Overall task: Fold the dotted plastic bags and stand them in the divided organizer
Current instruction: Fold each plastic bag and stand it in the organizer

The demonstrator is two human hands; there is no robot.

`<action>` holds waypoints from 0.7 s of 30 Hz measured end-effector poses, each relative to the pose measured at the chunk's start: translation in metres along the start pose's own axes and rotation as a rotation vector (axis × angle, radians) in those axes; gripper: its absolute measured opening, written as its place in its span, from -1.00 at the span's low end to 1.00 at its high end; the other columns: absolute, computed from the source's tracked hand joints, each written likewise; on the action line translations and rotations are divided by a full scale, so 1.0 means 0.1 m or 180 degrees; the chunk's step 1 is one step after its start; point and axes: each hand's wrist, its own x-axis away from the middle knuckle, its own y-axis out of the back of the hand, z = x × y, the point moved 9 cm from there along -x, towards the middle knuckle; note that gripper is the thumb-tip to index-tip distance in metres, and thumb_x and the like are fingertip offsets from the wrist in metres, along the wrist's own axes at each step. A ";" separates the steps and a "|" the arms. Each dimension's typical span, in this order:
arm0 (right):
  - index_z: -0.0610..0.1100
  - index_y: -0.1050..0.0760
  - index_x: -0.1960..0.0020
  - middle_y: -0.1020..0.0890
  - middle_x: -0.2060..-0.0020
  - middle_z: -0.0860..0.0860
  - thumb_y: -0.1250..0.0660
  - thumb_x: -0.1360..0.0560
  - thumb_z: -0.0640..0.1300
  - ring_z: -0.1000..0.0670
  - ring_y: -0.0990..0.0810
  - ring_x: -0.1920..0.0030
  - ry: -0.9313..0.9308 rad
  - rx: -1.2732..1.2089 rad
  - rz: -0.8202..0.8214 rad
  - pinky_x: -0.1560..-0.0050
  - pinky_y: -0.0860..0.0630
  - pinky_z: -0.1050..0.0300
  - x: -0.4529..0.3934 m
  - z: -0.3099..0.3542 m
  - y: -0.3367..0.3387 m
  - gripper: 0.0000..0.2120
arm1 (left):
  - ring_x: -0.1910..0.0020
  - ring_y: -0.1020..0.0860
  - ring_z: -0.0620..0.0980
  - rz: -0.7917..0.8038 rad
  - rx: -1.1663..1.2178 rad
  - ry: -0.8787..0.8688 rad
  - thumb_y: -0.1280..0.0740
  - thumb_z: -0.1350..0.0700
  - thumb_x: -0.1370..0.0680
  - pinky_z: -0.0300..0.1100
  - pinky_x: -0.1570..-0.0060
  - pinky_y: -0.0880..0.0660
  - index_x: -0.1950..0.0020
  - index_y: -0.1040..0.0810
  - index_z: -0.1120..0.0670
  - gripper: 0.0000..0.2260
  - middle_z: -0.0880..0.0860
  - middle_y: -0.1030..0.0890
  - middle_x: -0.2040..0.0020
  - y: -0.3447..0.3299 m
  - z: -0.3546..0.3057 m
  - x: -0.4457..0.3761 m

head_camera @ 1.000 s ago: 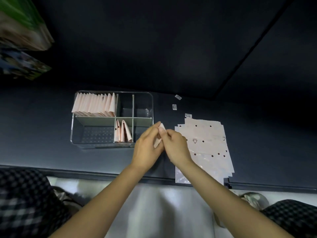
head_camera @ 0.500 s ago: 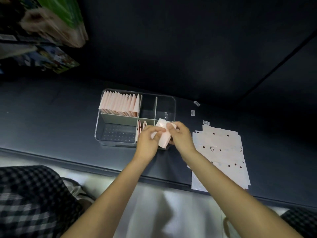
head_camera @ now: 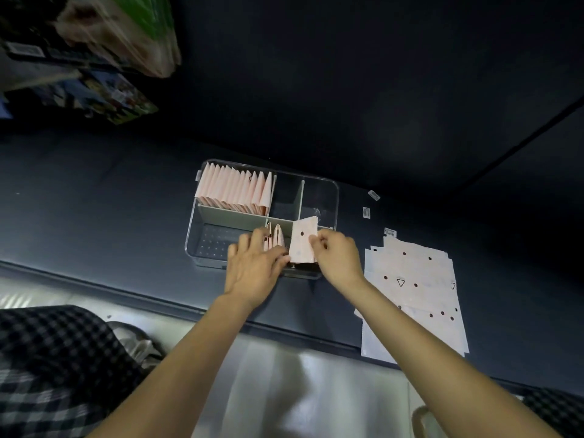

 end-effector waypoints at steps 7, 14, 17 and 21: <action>-0.20 -0.53 0.07 -0.63 0.10 -0.19 -0.14 -0.56 -0.09 -0.24 -0.57 0.07 0.0427 0.1231 0.0168 0.22 -0.36 0.08 -0.08 0.32 -0.22 -0.75 | -0.17 -0.33 0.15 -0.0167 0.0422 0.0187 -0.33 0.00 -0.53 0.05 -0.08 -0.34 -0.08 -0.59 -0.02 -0.83 0.10 -0.37 -0.28 0.08 0.11 -0.01; -0.22 -0.55 0.00 -0.62 0.02 -0.19 -0.21 -0.52 -0.21 -0.24 -0.59 -0.01 0.0381 0.1687 0.0343 0.22 -0.34 0.09 -0.14 0.47 -0.43 -0.83 | -0.18 -0.39 0.13 -0.0107 0.0935 0.0396 -0.34 0.07 -0.53 0.04 -0.14 -0.38 -0.25 -0.51 0.08 -0.71 0.10 -0.40 -0.25 0.04 0.19 -0.02; -0.23 -0.54 -0.03 -0.62 0.02 -0.20 -0.20 -0.53 -0.19 -0.24 -0.59 -0.01 -0.0016 0.1312 0.0532 0.17 -0.39 0.09 -0.14 0.37 -0.54 -0.82 | -0.16 -0.45 0.13 -0.0089 0.1226 0.0592 -0.32 0.09 -0.54 0.00 -0.15 -0.38 -0.32 -0.44 0.09 -0.65 0.10 -0.45 -0.22 0.02 0.24 -0.02; -0.16 -0.46 0.22 -0.59 0.48 -0.07 -0.17 -0.49 -0.25 -0.15 -0.68 0.23 -0.0660 0.0472 0.0978 0.13 -0.60 0.04 -0.12 0.23 -0.77 -0.85 | -0.14 -0.51 0.13 -0.0025 0.1408 0.0746 -0.31 0.09 -0.55 -0.02 -0.09 -0.41 -0.38 -0.39 0.06 -0.60 0.08 -0.51 -0.25 -0.02 0.29 -0.03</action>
